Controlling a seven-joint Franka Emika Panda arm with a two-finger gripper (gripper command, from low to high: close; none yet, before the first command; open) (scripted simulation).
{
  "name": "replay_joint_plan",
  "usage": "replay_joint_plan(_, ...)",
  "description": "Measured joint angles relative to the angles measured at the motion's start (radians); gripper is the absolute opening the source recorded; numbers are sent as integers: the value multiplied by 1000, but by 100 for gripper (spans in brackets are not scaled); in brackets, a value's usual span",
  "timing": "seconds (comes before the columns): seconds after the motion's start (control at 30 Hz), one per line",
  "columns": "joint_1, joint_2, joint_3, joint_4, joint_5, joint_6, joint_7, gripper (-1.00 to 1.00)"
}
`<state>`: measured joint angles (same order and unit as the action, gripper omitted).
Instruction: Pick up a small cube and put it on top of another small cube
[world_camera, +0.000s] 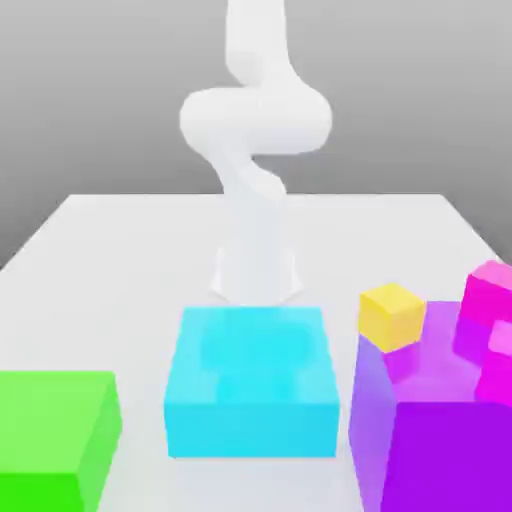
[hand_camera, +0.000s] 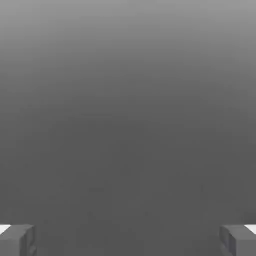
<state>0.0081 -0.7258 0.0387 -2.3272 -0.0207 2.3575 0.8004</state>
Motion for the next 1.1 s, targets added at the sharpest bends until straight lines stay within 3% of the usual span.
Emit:
replay_joint_plan(0.63,395,495,319,-362,-188,498,-417,0)
replay_joint_plan(1.1,569,675,267,-509,13,499,-933,0)
